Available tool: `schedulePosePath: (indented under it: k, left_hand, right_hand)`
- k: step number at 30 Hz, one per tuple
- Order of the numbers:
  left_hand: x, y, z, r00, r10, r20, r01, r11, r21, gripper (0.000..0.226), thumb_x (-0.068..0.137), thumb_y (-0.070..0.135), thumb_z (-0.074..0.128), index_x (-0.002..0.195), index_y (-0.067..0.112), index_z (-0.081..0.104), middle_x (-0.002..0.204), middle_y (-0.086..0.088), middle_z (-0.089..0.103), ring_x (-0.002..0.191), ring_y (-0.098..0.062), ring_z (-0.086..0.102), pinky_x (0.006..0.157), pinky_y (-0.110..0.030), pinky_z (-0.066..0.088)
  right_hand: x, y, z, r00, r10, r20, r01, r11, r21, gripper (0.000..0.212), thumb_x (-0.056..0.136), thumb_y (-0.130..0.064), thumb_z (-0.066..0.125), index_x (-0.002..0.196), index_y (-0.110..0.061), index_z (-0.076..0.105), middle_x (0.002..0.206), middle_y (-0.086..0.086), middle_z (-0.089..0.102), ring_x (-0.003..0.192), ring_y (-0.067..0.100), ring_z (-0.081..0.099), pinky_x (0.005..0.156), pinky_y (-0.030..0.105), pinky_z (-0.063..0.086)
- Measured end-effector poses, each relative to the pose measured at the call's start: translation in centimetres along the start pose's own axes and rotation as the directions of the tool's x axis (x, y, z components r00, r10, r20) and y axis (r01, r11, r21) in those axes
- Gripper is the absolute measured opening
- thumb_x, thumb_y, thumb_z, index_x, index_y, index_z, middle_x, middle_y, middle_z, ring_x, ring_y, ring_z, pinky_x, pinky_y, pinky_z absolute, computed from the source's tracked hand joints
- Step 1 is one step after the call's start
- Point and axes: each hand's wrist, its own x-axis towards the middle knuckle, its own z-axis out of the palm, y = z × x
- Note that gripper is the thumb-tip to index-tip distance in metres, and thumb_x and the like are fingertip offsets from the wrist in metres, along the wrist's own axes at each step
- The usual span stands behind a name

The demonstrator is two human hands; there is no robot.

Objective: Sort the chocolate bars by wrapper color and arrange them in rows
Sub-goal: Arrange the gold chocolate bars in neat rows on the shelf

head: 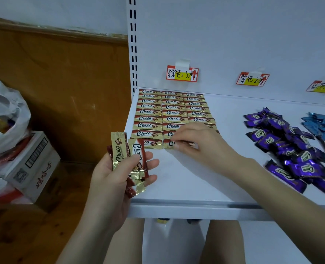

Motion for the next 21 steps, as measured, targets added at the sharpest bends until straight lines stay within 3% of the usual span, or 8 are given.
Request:
schedulePosePath:
  k: [3,8,21]
  left_hand:
    - [-0.1,0.0,-0.1,1.0,0.008,-0.029,-0.008,1.0,-0.013,0.019,0.09,0.009,0.053,0.107,0.017,0.057,0.086,-0.009,0.073,0.072,-0.02,0.072,0.048,-0.023,0.053]
    - [-0.4,0.1,-0.4,0.999,0.001,-0.035,-0.002,1.0,-0.028,0.021,0.091,0.01,0.051,0.111,0.016,0.056,0.085,-0.008,0.074,0.071,-0.019,0.072,0.047,-0.023,0.053]
    - [-0.5,0.1,-0.5,0.999,0.009,-0.031,-0.01,0.999,-0.041,0.022,0.091,0.008,0.051,0.112,0.014,0.057,0.085,-0.009,0.074,0.07,-0.019,0.072,0.046,-0.022,0.052]
  right_hand:
    - [0.8,-1.2,0.9,0.993,-0.108,0.04,0.11,0.993,-0.046,0.032,0.083,-0.033,0.055,0.097,-0.009,0.072,0.099,0.005,0.069,0.093,0.024,0.061,0.083,0.027,0.043]
    - [1.2,-1.6,1.8,0.984,-0.149,0.094,0.155,0.986,-0.058,0.022,0.081,-0.023,0.061,0.096,-0.011,0.072,0.102,0.007,0.07,0.094,0.028,0.063,0.079,0.042,0.053]
    - [1.2,-1.8,1.6,0.987,-0.103,0.122,0.11,0.992,-0.056,0.028,0.084,-0.027,0.057,0.102,-0.011,0.07,0.108,0.003,0.068,0.102,0.021,0.059,0.087,0.026,0.038]
